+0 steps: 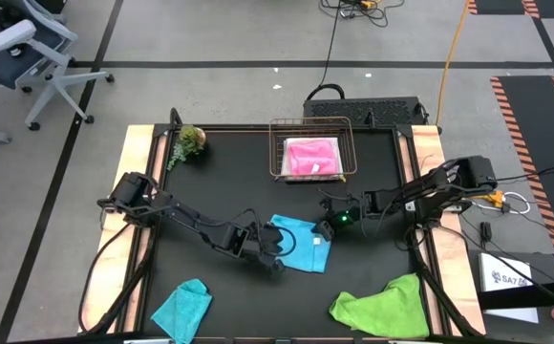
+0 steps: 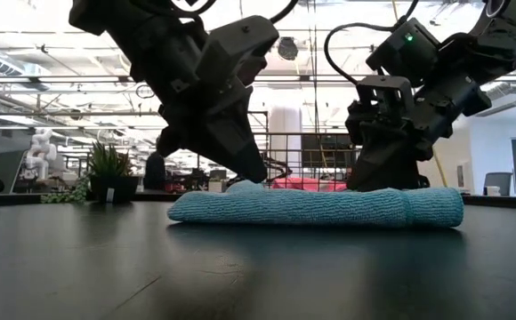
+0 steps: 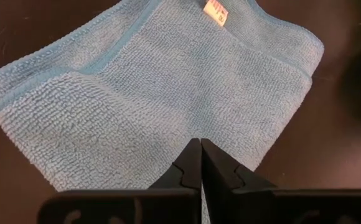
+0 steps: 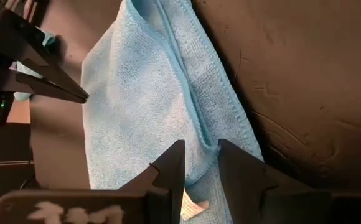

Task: Fold microfiber towels
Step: Fold the right blue towel

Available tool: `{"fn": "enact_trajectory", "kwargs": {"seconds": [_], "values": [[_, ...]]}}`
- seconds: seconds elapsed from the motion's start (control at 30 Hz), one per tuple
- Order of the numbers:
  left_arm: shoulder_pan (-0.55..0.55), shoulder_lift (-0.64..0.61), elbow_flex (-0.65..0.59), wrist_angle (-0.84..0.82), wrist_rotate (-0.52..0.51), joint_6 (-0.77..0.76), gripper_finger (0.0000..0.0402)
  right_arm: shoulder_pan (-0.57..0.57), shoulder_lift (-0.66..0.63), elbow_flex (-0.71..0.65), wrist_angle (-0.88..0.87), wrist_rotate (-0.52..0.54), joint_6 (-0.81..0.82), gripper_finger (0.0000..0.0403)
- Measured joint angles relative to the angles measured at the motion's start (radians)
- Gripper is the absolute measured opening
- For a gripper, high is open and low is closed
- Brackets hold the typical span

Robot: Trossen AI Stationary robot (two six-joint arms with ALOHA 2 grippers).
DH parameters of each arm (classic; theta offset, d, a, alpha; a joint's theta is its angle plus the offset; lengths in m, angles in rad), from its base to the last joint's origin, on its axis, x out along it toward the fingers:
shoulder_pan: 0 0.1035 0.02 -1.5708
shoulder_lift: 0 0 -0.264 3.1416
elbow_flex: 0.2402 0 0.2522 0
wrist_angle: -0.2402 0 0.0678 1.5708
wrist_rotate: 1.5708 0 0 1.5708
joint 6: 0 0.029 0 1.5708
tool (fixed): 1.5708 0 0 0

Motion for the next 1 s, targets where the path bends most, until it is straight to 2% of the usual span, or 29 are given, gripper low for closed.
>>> {"fn": "enact_trajectory", "kwargs": {"seconds": [0.3,0.43,0.53,0.6,0.83,1.0], "values": [[0.0,0.0,0.0,0.0,0.0,0.006,0.0016,-0.001,0.0,0.0,0.0,0.029,-0.026,0.0079],[0.0,0.0,0.0,-0.004,0.0,0.007,0.0015,-0.001,0.0,0.0,0.002,0.025,-0.025,0.0048],[0.0,0.0,0.0,-0.01,-0.001,0.013,0.0006,0.0,-0.008,0.0,0.002,-0.014,-0.022,0.0014],[0.0,0.0,0.0,-0.011,-0.001,0.014,0.0003,0.005,-0.02,0.0,0.005,-0.027,-0.007,0.0005],[0.0,0.0,0.0,-0.015,-0.001,0.01,0.0015,0.032,-0.128,-0.001,-0.063,-0.028,0.029,0.0002],[0.0,0.0,0.0,-0.014,-0.001,0.008,0.0016,0.053,-0.224,0.0,-0.217,-0.027,0.04,0.0001]]}}
